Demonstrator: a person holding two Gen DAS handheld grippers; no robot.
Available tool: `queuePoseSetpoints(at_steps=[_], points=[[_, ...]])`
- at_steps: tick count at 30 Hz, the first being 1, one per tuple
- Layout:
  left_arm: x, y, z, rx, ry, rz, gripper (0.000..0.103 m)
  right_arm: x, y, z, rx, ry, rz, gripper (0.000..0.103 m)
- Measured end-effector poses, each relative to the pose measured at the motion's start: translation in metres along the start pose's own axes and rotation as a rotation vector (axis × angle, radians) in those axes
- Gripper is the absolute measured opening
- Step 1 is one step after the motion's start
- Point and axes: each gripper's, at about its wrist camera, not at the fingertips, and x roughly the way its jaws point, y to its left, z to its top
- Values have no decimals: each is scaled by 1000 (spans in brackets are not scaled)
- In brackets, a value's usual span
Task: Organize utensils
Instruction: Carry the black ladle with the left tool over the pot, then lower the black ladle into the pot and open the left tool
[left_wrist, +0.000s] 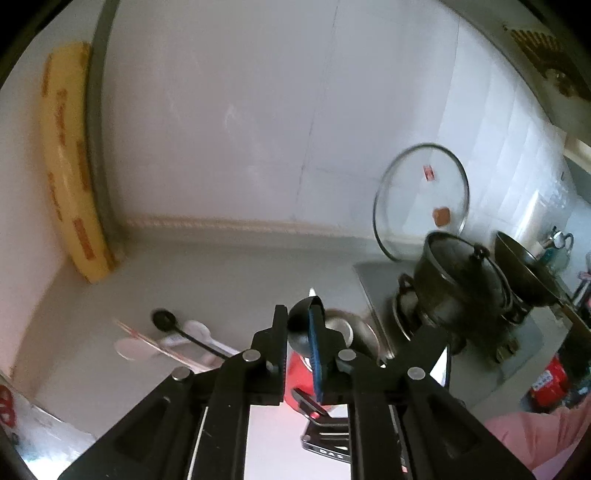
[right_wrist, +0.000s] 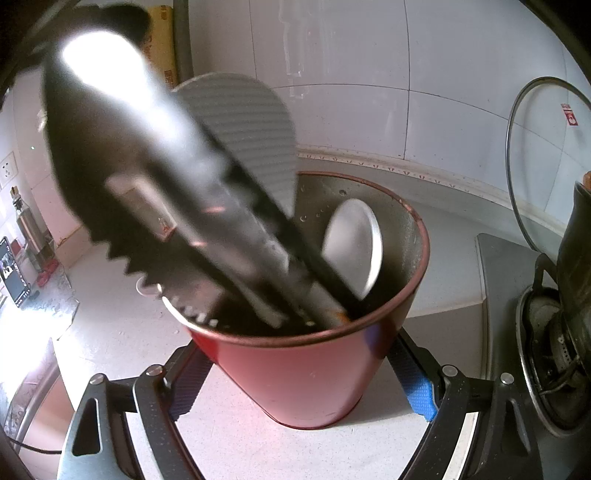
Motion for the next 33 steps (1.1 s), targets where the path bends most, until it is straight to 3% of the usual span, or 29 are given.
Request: queuePoseSetpoints(at_steps=[9, 21, 33], points=[[25, -3, -10, -21, 76, -68, 13, 0, -1, 0, 0, 0, 1, 91], [22, 3, -7, -51, 72, -93, 14, 1, 4, 1, -2, 2, -2, 91], [-32, 38, 3, -136, -67, -27, 32, 2, 1, 0, 1, 2, -2, 91]])
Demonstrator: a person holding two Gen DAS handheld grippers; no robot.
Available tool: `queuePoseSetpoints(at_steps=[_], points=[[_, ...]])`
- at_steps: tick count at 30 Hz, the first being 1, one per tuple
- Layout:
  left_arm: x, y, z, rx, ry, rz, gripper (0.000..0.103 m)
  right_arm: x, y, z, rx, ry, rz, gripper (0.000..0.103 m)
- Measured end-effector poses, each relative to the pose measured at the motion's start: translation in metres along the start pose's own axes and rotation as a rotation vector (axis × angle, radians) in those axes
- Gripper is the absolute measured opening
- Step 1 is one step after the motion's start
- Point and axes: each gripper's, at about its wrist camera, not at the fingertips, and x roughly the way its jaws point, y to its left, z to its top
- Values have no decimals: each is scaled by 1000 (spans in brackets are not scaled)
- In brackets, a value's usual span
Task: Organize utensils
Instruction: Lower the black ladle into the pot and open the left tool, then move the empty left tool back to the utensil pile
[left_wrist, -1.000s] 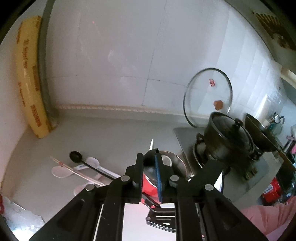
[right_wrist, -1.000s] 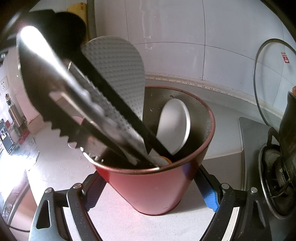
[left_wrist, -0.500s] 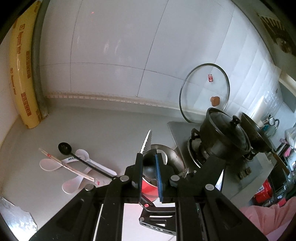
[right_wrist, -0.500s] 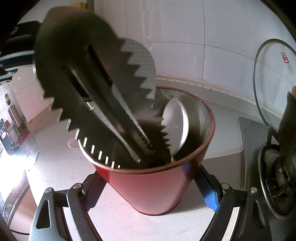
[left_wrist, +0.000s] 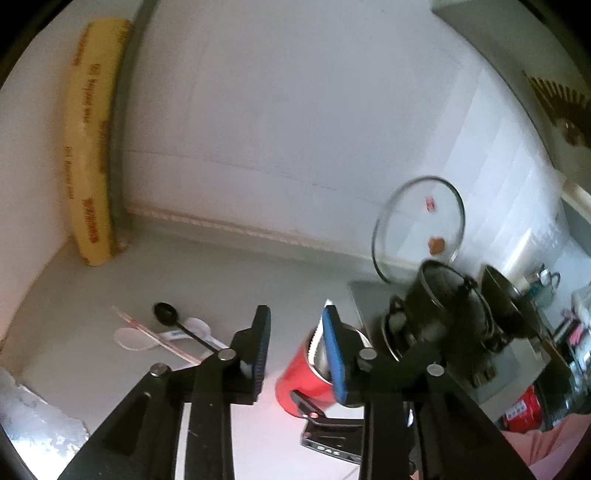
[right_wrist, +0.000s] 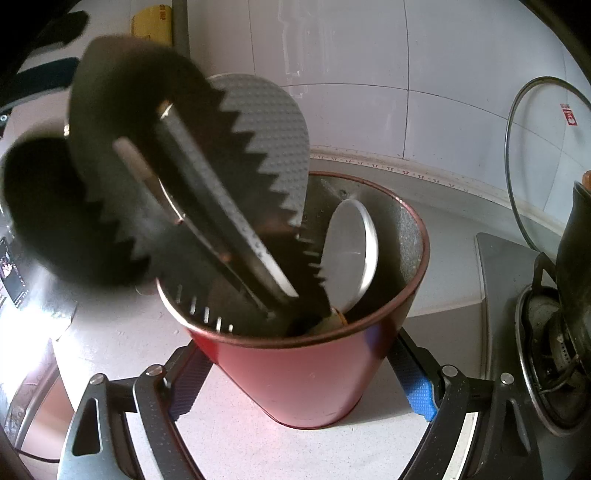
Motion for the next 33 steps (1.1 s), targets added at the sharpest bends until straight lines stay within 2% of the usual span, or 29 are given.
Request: queuePoseSetpoints(at_steps=[7, 9, 12, 16, 18, 23, 27, 28, 30, 33], points=[[-9, 32, -3, -81, -12, 98, 34, 0, 0, 0, 0, 1, -1, 91], [-7, 41, -7, -98, -1, 144, 41, 0, -1, 0, 0, 1, 0, 91], [3, 59, -16, -142, 43, 214, 44, 0, -2, 1, 2, 1, 0, 91], [15, 85, -29, -229, 110, 267, 48, 0, -2, 0, 5, 2, -3, 91], [22, 97, -35, -261, 146, 286, 59, 0, -3, 0, 5, 2, -3, 91], [37, 128, -54, -351, 214, 353, 69, 3, -5, 0, 22, 14, -3, 95], [41, 148, -70, -437, 228, 406, 80, 3, -7, -1, 31, 15, -4, 98], [42, 153, -73, -449, 230, 414, 81, 3, -8, -2, 30, 13, -5, 103], [44, 159, -79, -464, 230, 430, 93, 1, -9, -3, 35, 7, -7, 103], [45, 165, -85, -471, 209, 462, 99, 0, -11, -5, 35, 1, -19, 103]])
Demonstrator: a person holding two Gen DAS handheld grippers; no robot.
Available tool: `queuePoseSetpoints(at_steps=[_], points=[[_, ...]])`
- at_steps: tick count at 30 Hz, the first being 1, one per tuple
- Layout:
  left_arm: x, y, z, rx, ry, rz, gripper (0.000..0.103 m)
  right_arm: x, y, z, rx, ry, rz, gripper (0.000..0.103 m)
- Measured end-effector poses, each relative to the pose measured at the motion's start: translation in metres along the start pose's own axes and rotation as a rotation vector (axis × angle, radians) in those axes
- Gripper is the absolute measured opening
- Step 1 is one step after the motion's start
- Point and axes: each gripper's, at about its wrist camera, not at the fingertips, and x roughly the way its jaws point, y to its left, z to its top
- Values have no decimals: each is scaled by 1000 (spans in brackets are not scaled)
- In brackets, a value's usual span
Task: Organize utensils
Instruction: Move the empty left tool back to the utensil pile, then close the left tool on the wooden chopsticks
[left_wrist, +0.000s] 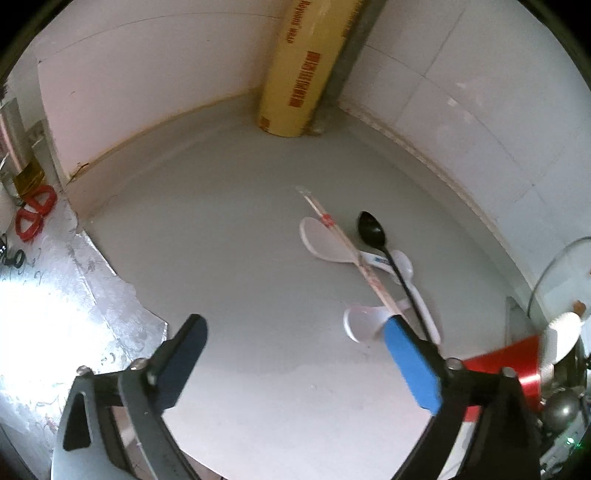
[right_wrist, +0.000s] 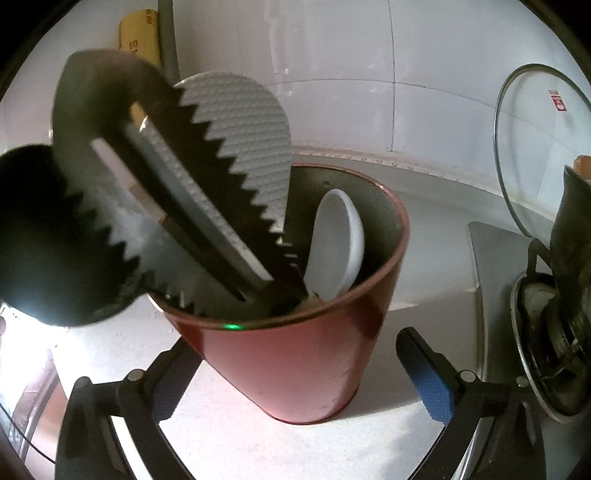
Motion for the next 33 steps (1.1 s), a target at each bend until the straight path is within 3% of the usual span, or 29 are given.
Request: queuePoseSetpoints(at_steps=[15, 19, 23, 31, 33], points=[[30, 6, 24, -18, -9, -5, 99, -6, 1, -1, -50, -28, 1, 103], [42, 8, 39, -50, 36, -32, 99, -9, 0, 3, -53, -48, -8, 103], [57, 17, 57, -107, 95, -4, 99, -8, -6, 3, -37, -46, -4, 103], [84, 29, 86, -222, 170, -138, 99, 4, -8, 7, -36, -44, 33, 94], [94, 29, 94, -248, 197, -179, 95, 2, -4, 8, -34, -43, 35, 92]])
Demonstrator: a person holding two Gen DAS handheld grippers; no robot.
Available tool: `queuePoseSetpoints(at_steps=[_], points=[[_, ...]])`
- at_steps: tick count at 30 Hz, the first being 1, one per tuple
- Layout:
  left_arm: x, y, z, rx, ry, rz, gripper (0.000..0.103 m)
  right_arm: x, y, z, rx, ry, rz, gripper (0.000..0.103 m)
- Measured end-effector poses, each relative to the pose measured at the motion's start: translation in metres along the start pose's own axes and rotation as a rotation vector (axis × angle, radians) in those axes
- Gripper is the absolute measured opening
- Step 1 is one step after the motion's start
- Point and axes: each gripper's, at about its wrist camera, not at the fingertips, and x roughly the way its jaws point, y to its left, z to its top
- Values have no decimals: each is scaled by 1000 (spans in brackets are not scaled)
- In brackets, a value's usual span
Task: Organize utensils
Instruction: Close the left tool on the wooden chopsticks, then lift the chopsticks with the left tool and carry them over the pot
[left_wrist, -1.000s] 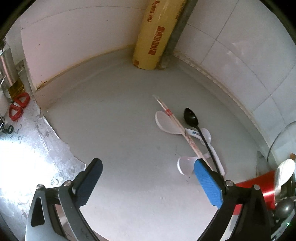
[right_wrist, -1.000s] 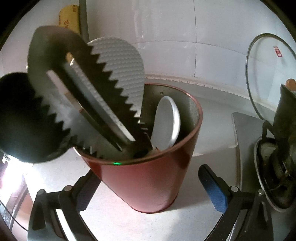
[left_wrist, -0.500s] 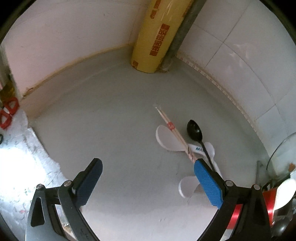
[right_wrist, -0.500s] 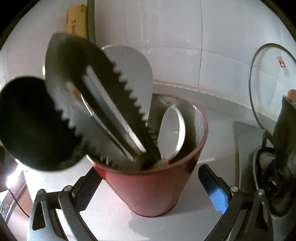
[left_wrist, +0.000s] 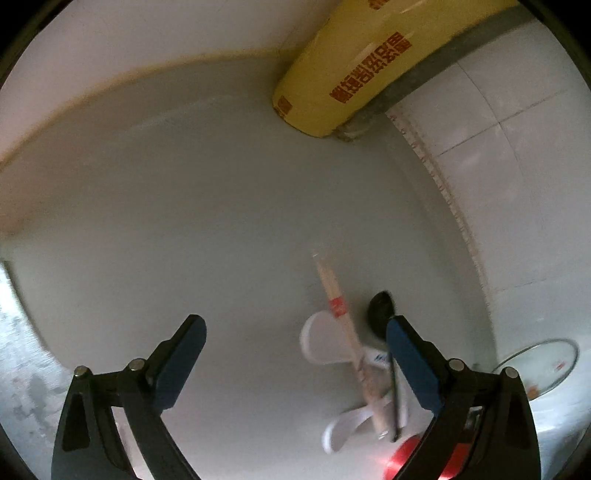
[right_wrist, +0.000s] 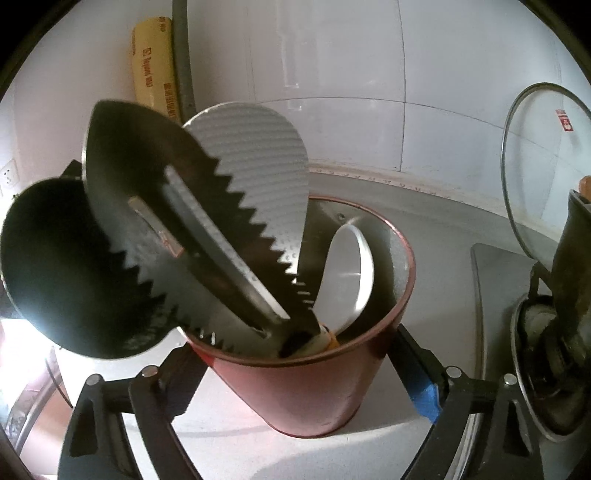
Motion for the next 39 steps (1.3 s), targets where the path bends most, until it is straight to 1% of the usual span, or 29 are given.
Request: queuePoseSetpoints(at_steps=[1, 3, 5, 8, 12, 15, 16, 17, 18, 19, 25, 27, 28, 31, 33, 36, 39], points=[[3, -2, 3, -2, 13, -3, 92, 1, -1, 0, 2, 1, 2, 92], [9, -7, 9, 5, 31, -10, 82, -1, 0, 0, 4, 1, 2, 92], [18, -15, 16, 20, 61, -21, 81, -3, 2, 0, 2, 1, 1, 92], [34, -21, 25, 17, 101, -27, 72, -5, 5, -1, -1, 5, -3, 92], [51, -26, 32, 5, 139, -26, 68, -7, 9, 1, 0, 6, -10, 92], [55, -29, 35, 8, 145, -21, 60, -6, 11, 2, 0, 9, -15, 92], [56, -30, 36, 13, 149, -14, 59, -6, 12, 2, 1, 9, -17, 92], [58, -33, 36, 19, 156, 1, 52, -6, 12, 2, 1, 9, -18, 92], [58, -33, 36, 18, 158, 13, 45, -6, 13, 2, 1, 10, -19, 92], [59, -33, 37, 15, 157, 18, 42, -6, 13, 2, 1, 10, -19, 92], [63, -32, 41, -20, 148, 40, 32, -6, 16, 3, 2, 11, -19, 92], [63, -32, 40, -20, 144, 60, 22, -6, 17, 3, 4, 11, -18, 92], [63, -32, 40, -21, 141, 65, 20, -6, 18, 4, 2, 11, -19, 92], [64, -29, 38, -37, 133, 55, 9, -7, 18, 4, 2, 12, -19, 92], [65, -27, 35, -35, 125, 35, 7, -6, 17, 4, 2, 12, -19, 92], [63, -21, 31, -40, 110, 24, 6, -6, 18, 4, 2, 13, -20, 92], [56, -19, 29, -34, 84, -4, 6, -6, 18, 4, 1, 14, -22, 92]])
